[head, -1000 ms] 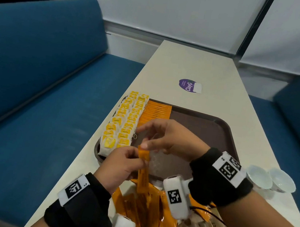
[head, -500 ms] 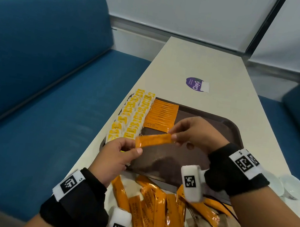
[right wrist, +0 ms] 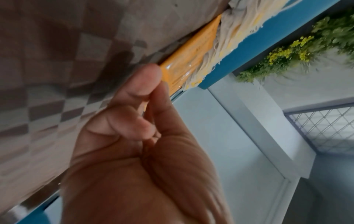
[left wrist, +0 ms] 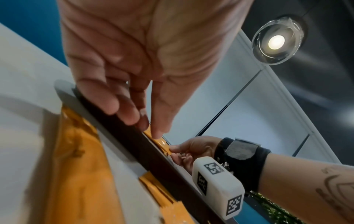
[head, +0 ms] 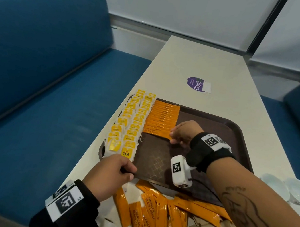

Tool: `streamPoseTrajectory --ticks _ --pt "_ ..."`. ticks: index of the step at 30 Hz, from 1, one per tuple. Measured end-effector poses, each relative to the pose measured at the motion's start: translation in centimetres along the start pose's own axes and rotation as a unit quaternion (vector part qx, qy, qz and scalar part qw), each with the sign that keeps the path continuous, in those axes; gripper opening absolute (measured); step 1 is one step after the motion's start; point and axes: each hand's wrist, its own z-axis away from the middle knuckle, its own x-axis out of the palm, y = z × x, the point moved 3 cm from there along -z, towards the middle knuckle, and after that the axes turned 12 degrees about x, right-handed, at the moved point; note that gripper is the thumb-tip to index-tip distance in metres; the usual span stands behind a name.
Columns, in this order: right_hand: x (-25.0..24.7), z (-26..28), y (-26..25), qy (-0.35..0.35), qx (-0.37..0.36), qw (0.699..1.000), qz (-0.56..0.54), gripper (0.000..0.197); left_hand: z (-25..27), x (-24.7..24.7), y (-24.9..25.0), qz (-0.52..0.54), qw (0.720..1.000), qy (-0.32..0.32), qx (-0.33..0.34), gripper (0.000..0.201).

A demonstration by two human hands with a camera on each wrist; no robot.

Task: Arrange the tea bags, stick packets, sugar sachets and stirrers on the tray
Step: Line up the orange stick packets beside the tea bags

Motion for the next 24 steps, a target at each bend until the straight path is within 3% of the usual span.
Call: streamPoseTrajectory --ticks 1,2,4,6,10,12,14,16,18,21,24 --pt "0.0 -0.4 -0.3 0.019 -0.017 1.000 -0.002 0.003 -0.1 0.0 0.0 -0.001 1.000 -0.002 0.001 0.014" --pt "-0.1 -0.8 -0.5 0.029 -0.025 0.999 -0.002 0.013 -0.1 -0.1 -0.1 -0.002 1.000 -0.004 0.001 0.012" --pt "0.2 -0.3 -0.8 -0.003 0.021 0.998 0.052 0.023 -0.2 0.0 -0.1 -0.003 1.000 -0.006 0.000 0.011" --pt "0.2 0.1 -1.0 -0.022 0.064 0.994 0.087 0.011 -0.2 0.1 -0.1 -0.005 1.000 -0.008 -0.003 0.011" --pt "-0.1 -0.1 -0.8 -0.043 0.072 0.994 0.067 0.015 -0.1 0.0 0.3 0.007 1.000 -0.010 -0.004 0.014" --pt "-0.5 0.6 -0.4 -0.040 0.041 0.998 0.039 0.012 0.3 -0.1 0.8 0.018 1.000 -0.013 0.000 0.017" --pt "-1.8 2.3 -0.1 0.009 -0.061 0.998 0.001 0.009 0.9 -0.5 1.3 0.024 1.000 -0.017 0.010 0.018" --pt "-3.1 5.6 1.0 0.054 -0.171 0.983 0.036 0.011 1.7 -0.9 1.8 0.022 0.999 -0.026 0.023 0.021" --pt "-3.6 9.1 2.9 0.060 -0.235 0.963 0.116 0.011 2.5 -1.2 1.9 -0.010 0.999 -0.032 0.041 0.026" --pt "-3.2 12.4 7.1 0.065 -0.242 0.937 0.242 0.008 3.8 -1.1 2.0 -0.102 0.992 -0.066 0.037 0.034" --pt "-2.4 13.6 11.5 0.088 -0.195 0.922 0.324 0.013 4.8 -0.3 1.7 -0.239 0.963 -0.117 0.035 0.052"
